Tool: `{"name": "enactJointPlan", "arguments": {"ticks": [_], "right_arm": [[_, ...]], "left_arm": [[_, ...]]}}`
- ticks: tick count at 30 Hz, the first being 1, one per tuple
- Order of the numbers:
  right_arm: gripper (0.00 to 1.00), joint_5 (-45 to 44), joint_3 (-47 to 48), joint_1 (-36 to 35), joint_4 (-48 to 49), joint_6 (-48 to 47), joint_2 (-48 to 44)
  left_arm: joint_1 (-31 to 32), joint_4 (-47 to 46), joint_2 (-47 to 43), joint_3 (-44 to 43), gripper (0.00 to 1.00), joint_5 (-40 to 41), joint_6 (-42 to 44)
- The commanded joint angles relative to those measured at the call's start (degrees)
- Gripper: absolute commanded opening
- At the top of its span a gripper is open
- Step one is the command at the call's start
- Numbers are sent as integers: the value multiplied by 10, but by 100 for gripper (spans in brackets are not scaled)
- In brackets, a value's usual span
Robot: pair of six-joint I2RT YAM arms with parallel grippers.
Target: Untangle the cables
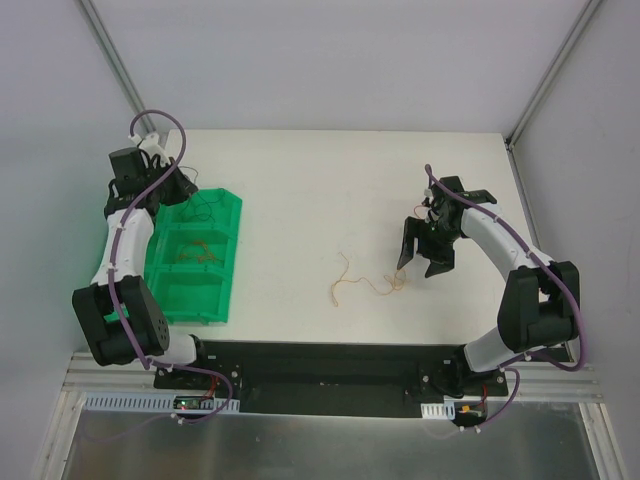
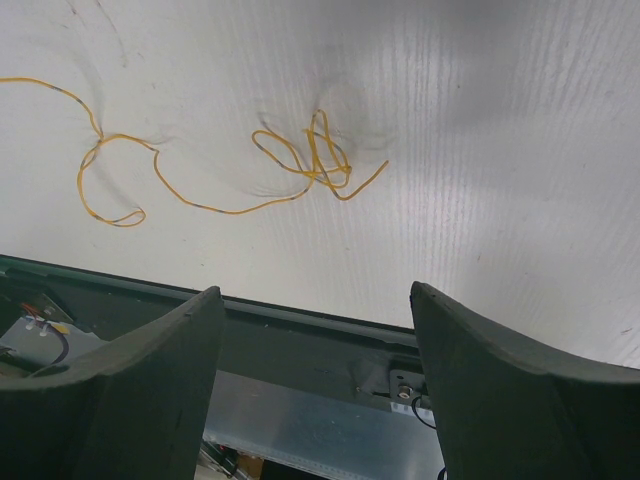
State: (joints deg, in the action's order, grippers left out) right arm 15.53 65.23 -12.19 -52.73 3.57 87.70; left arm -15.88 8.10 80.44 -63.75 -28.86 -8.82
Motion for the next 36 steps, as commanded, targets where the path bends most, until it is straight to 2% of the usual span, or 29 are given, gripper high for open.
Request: {"name": "enactJointPlan", "arguments": {"ticks": [1,9,14,21,31,33,36], "right_arm": [[77,9,0,1,-4,-3,-3],[77,8,-1,1,-3,-1,-6],[77,9,-2,1,-4,-1,-7],[77,4,-3,1,-5,-2,-10],[77,8,-3,1,-4,-2,-3],[77,10,-2,1,-4,-2,-1],[77,11,0,1,-2,-2,-1]], "left_arm": [[-6,34,6,-2,0,65,15],[-5,105,73,-49,0,82,-18],[4,123,146,-96,0,70,-58],[9,155,247,-173,0,97,-124],[23,204,285,-205,0,156,-184],[25,220,276,-204,6,171,-186],[25,231,249,-196,28,151,-187]]}}
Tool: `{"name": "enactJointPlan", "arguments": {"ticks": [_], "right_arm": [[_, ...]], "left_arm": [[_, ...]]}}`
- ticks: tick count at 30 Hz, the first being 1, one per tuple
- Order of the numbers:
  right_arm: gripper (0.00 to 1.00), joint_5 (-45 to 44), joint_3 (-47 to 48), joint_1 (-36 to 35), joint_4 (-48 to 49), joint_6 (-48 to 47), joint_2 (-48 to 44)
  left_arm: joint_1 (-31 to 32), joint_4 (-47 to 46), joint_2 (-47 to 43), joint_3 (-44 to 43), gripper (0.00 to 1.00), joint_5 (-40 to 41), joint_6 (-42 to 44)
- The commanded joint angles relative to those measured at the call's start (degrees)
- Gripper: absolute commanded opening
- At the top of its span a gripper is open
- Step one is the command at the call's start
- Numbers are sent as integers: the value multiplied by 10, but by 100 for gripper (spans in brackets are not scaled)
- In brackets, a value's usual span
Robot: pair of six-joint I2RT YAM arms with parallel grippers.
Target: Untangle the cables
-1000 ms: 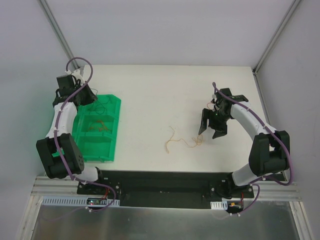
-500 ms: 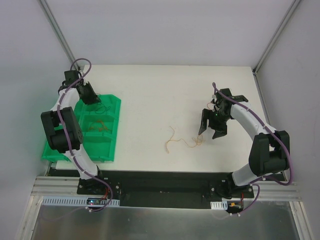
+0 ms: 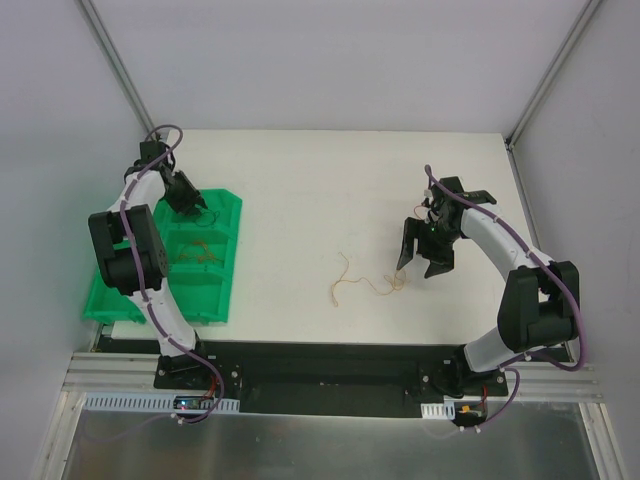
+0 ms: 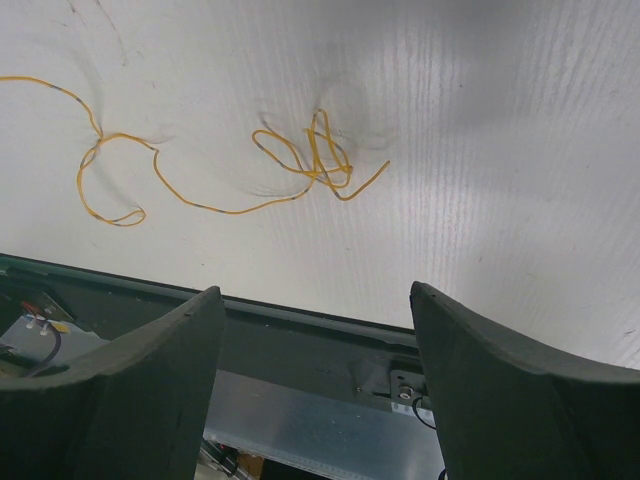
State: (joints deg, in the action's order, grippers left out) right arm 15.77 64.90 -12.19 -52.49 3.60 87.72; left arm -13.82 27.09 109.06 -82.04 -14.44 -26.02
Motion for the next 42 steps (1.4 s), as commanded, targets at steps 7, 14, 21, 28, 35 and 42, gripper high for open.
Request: {"name": "enactJointPlan", "arguments": {"ticks": [7,14,21,28,35,42], "right_arm": [[77,12,8,1,-2,-3,1],[77,16,0,1,0,-5,0],[77,17,-5,1,3,-7,-4],[77,16,-9,1,2,-7,-7],[77,11,-12,1,1,-7,-12],[77,5,-11,1,-4,-7,-9]], "left_arm": [[6,49,-122,3,57,-24,5],[10,68,-141,-7,69,-19,53],[71,113,-75,-52,71,33,123],[95,114,-14,-115,54,104,129],[77,111,2,-170,63,164,240],[47,102,26,-185,47,117,353]]}}
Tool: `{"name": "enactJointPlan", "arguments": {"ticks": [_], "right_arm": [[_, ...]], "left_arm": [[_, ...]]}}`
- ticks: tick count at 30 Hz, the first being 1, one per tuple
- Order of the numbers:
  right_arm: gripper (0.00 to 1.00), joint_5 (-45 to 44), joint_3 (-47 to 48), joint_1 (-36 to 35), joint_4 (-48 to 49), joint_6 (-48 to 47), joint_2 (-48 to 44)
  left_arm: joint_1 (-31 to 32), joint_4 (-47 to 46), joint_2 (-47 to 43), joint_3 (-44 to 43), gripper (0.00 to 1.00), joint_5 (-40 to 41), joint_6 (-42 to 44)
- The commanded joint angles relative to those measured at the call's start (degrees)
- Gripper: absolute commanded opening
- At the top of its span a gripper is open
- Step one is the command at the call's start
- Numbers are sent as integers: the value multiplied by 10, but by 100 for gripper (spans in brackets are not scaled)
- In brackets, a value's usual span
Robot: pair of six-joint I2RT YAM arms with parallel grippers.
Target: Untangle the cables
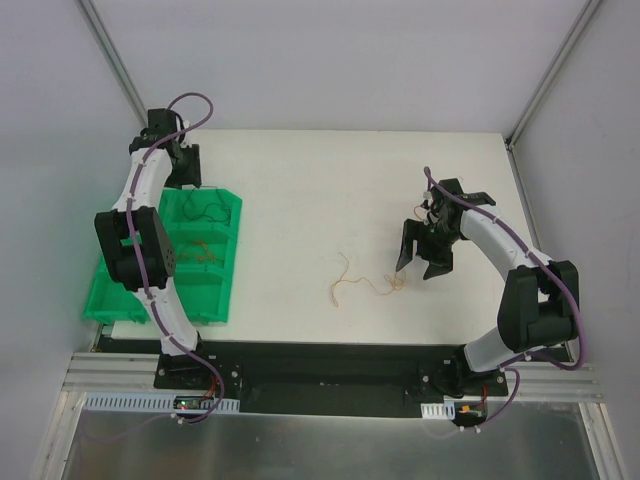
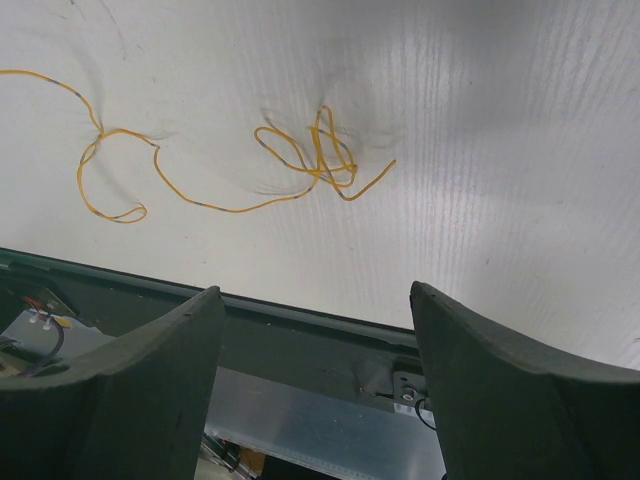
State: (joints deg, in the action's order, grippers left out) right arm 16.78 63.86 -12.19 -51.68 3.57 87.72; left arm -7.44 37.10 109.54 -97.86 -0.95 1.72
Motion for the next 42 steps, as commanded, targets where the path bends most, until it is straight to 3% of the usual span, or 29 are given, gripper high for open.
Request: {"name": "enactJointPlan", "arguments": {"ticks": [1,6,17,20,22,27,32,42], "right_arm": [[77,-5,2,1,-15,-7,-6],[77,-6,18,1,-23,-7,3],[77,-7,34,1,-29,-2,17],[77,-4,36,1,-29,-1,20],[77,-3,37,1,-29,0,22],[77,-2,37,1,-28,3,22],[77,1,35,1,-25,3,21],[77,7,37,1,-24,-4,27]], "left_arm": [[-17,3,25,-34,47,-30,80],[-16,-4,56,-55,52,-44,92],[-9,-8,92,-64,38,-29,87],[3,-10,94,-56,27,-7,86],[10,-12,92,-45,25,3,88],[27,-36,65,-3,18,35,90],[29,-48,30,28,0,53,89],[28,-74,-49,68,0,61,39]]}}
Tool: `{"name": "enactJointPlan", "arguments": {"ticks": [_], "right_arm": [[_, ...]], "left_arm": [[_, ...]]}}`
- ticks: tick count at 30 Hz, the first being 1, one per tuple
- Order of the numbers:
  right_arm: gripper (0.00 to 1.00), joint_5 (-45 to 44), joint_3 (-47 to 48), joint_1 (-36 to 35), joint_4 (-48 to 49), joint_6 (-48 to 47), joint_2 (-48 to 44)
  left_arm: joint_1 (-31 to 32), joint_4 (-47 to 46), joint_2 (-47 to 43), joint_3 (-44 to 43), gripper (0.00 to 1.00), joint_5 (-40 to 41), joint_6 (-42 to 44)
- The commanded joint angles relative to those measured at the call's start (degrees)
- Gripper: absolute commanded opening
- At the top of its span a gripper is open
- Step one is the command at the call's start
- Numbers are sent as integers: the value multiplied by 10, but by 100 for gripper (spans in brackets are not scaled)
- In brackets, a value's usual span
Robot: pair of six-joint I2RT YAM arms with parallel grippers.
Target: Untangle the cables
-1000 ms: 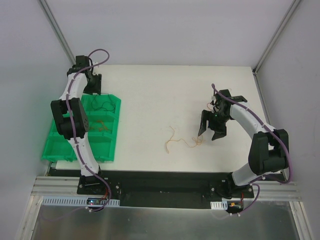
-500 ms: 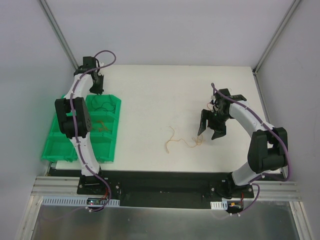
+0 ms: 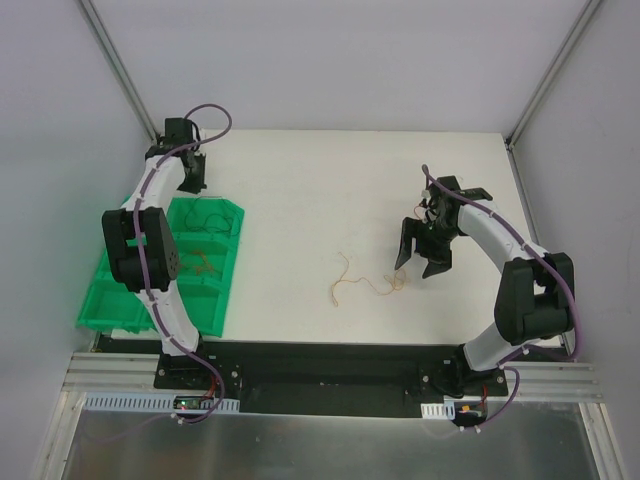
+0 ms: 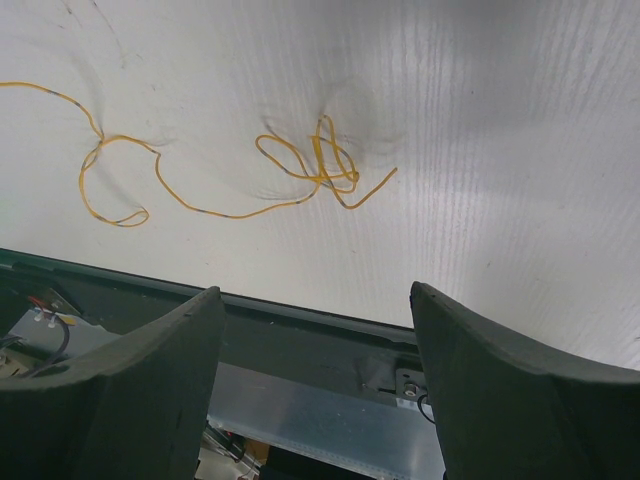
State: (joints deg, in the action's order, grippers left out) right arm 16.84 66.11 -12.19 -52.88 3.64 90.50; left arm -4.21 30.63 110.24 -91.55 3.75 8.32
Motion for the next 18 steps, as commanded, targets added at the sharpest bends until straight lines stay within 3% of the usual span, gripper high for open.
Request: {"name": "enactJointPlan", "arguments": {"ticks": [1,6,8,12,15,18], "right_arm": [[77,6,13,1,-10,-6,-1],[77,4,10,1,-8,-7,-8],[77,5,5,1,-6,-6,-9],[77,10,0,1,0,-4,-9],[77,12,1,1,0,-4,-9],[77,12,1,1,1,-4,-11]], "left_arm": [[-5,-9,-63,6,0,14,-30],[-7,-8,-108,36,0,-4,-47],[-8,0,-120,49,0,-68,-56],[-6,22,-118,68,49,-181,-121],[8,29,-114,91,63,-194,-204],[31,1,-116,135,62,-191,-268]]}}
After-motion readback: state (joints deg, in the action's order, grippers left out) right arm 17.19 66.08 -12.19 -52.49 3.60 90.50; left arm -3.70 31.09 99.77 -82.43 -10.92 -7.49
